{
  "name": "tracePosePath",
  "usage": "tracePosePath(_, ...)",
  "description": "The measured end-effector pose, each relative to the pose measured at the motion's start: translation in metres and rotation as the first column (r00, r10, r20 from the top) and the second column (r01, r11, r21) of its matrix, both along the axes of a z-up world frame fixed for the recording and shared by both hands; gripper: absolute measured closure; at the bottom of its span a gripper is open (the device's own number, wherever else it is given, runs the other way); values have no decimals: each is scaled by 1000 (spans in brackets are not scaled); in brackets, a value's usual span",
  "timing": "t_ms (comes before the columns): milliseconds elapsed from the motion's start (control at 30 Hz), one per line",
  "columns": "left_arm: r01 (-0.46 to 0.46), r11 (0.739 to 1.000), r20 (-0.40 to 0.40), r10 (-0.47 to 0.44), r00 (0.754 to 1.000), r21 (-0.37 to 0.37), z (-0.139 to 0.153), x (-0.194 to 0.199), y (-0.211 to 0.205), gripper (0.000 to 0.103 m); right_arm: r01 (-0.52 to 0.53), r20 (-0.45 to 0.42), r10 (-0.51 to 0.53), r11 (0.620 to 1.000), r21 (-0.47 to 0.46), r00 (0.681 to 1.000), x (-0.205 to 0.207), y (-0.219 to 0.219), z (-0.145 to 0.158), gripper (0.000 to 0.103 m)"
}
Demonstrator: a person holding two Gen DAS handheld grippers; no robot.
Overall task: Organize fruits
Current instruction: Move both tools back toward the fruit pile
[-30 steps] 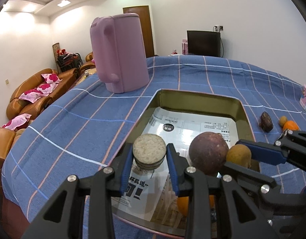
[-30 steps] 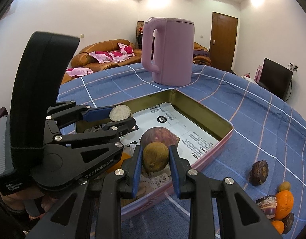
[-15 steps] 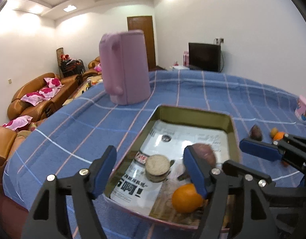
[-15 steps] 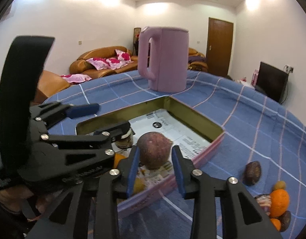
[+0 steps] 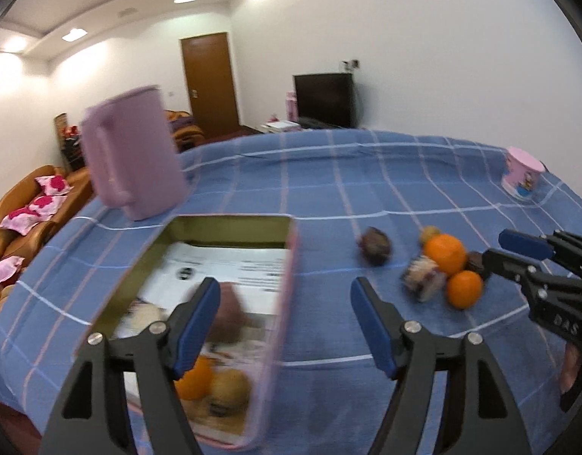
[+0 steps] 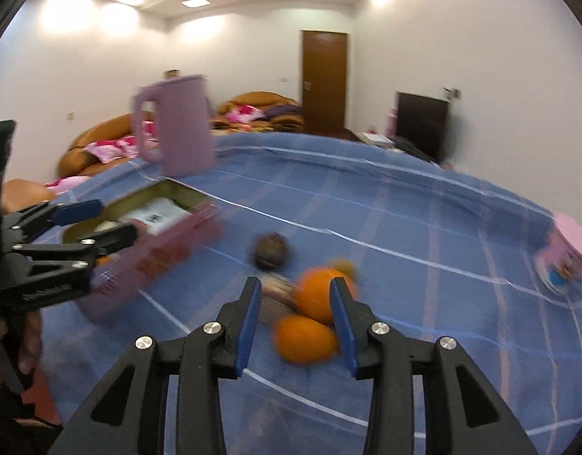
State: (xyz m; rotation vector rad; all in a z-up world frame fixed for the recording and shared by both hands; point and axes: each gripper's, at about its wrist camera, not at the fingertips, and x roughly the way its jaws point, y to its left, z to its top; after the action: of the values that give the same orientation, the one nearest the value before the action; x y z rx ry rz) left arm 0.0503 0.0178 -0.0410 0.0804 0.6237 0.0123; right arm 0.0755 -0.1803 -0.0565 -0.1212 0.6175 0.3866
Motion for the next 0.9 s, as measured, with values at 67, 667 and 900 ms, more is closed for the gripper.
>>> tracePosePath(67,26,1000,-20,-26,999,5,-4,3,-15,29,47,-33,-47,999,12,998,7,-15,-4,63)
tracePosePath(667,163,986,-99,-159,982,29,-17,34,-67,29,46,-185,-41,999,25,982,37,-20,-19,63)
tracePosePath(900,196,980,-141,-192,971,18,-27,45,-73,29,38,-222,-28,998,42,975,42,-18,-24,63)
